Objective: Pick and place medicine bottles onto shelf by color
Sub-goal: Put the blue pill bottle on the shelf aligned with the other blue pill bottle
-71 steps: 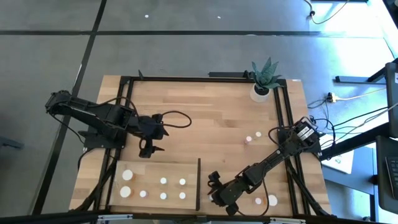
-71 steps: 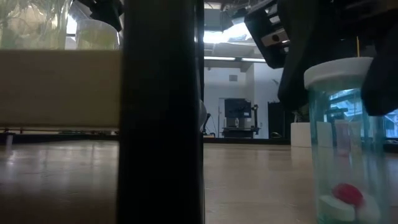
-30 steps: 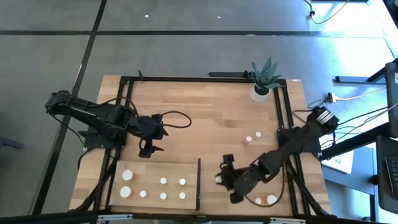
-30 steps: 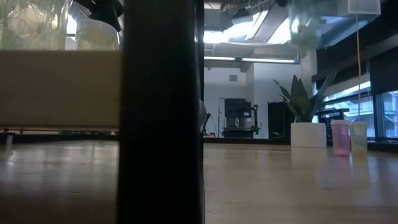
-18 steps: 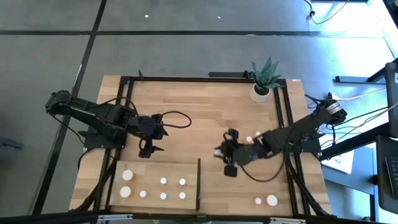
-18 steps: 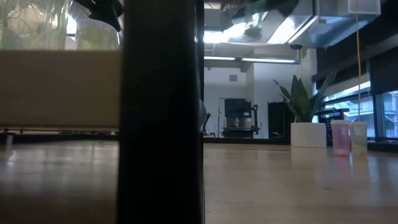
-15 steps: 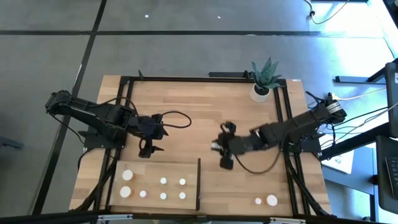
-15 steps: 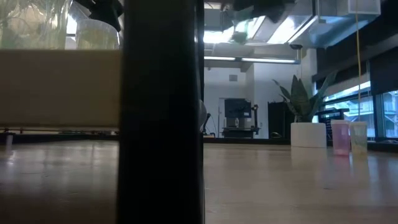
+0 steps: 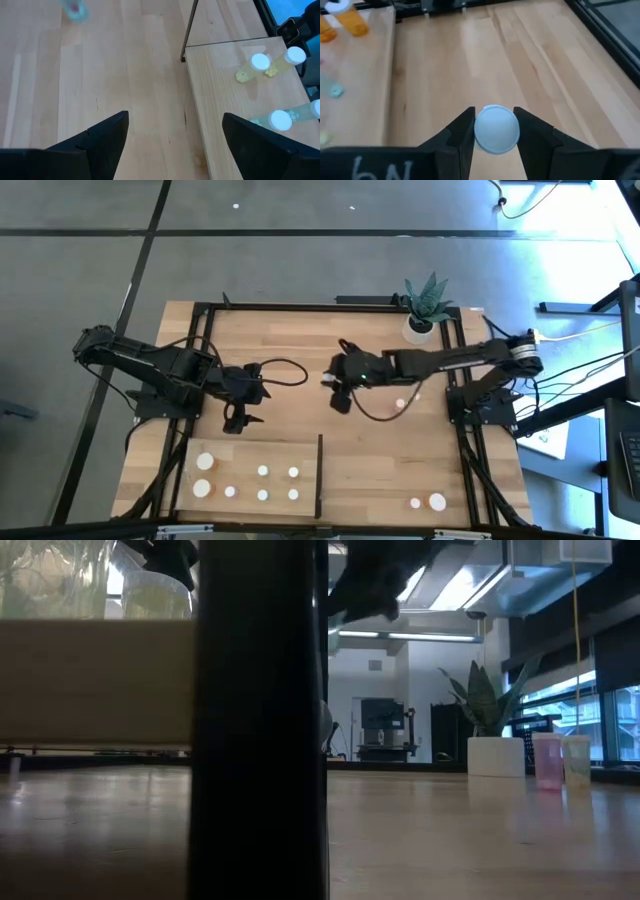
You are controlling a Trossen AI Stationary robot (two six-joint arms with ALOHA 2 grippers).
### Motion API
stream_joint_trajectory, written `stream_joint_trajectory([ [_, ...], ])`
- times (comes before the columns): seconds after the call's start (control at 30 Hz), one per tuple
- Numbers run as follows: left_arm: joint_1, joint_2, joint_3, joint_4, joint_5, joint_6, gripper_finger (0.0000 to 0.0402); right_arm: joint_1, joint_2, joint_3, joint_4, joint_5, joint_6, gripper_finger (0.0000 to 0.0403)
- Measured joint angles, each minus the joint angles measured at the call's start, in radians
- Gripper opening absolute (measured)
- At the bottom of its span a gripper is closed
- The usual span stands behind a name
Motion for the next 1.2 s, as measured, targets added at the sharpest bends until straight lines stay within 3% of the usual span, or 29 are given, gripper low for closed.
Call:
stream_joint_trajectory([
  [0.23,0.0,0.0,0.0,0.002,0.0,-0.003,0.0315,-0.057,0.143,0.0,0.177,-0.117,-0.058,0.0129],
  [0.57,0.0,0.0,0.0,0.004,0.0,-0.003,0.0315,-0.059,0.307,-0.001,0.248,-0.12,-0.129,0.0129],
  [1.2,0.0,0.0,0.0,0.005,0.0,-0.003,0.0315,-0.059,0.406,-0.002,0.299,-0.119,-0.164,0.0129],
])
